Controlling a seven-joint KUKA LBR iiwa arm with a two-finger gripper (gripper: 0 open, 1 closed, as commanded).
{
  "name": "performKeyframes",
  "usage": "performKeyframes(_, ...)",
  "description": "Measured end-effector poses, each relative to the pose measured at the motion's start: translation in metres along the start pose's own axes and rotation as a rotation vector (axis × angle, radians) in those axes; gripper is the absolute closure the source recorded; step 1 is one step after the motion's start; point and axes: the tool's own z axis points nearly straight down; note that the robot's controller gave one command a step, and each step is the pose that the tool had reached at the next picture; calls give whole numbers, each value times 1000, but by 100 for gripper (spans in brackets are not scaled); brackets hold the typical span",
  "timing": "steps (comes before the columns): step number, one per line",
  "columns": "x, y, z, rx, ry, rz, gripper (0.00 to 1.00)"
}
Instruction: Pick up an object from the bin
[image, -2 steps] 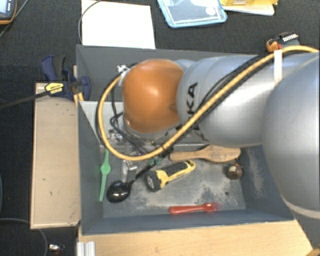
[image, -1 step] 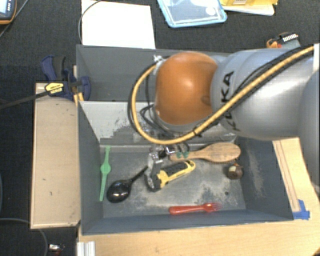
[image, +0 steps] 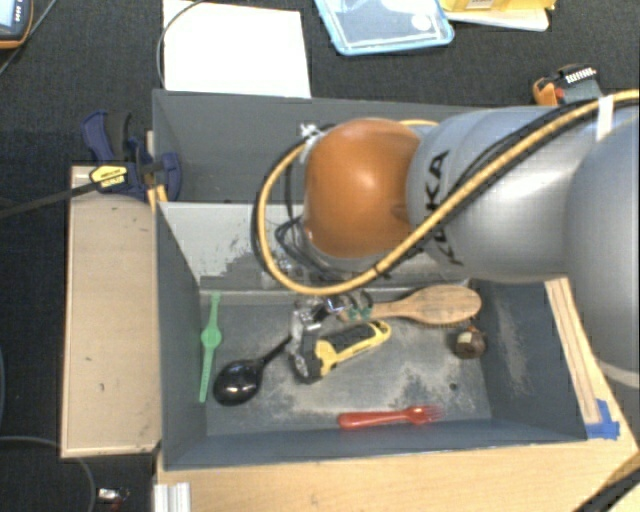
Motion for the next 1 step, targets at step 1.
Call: performKeyframes(1, 11, 10, 4, -5, 16, -224, 0)
